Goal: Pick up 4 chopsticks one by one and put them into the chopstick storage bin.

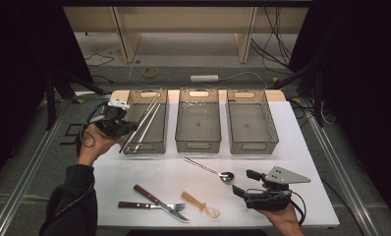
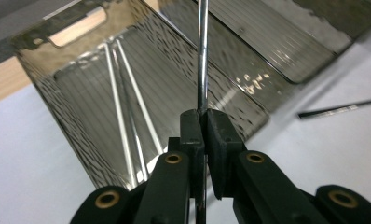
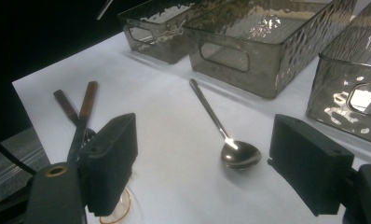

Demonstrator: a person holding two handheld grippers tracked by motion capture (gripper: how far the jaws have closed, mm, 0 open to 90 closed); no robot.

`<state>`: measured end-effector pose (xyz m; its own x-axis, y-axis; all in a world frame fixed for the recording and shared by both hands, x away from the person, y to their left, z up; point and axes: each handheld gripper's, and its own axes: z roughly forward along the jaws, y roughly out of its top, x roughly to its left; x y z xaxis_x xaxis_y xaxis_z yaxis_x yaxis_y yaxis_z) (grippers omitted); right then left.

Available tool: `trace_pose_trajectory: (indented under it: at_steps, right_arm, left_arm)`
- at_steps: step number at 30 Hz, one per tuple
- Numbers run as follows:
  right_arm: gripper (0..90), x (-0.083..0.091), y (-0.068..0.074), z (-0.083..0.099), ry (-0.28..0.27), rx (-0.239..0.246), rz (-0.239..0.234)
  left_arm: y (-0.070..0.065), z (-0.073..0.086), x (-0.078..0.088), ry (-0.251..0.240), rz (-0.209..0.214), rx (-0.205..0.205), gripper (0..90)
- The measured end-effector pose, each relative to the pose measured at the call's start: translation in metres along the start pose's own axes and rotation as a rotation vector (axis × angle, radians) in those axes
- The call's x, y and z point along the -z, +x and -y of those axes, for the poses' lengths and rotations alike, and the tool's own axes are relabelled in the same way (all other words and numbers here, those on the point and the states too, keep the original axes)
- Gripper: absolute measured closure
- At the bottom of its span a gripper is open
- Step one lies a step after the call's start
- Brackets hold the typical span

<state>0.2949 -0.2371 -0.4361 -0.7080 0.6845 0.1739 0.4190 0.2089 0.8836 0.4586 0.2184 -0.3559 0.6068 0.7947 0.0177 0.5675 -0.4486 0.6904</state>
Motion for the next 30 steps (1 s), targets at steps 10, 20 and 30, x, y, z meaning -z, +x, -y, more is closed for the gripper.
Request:
trace_pose_trajectory:
  at_steps: [10,20,30]
  right_arm:
    - [24.2,0.000,0.000,0.000,-0.001,0.001,-0.004]
    - [24.1,0.000,0.000,0.000,0.001,-0.001,-0.005]
    - [24.1,0.000,0.000,0.000,0.003,-0.001,-0.008]
  left_arm:
    - [0.023,-0.010,-0.012,-0.015,-0.019,0.061,85.1]
    - [0.034,-0.022,-0.025,-0.049,-0.039,0.100,85.0]
    - [0.050,-0.008,-0.040,-0.061,-0.063,0.166,85.0]
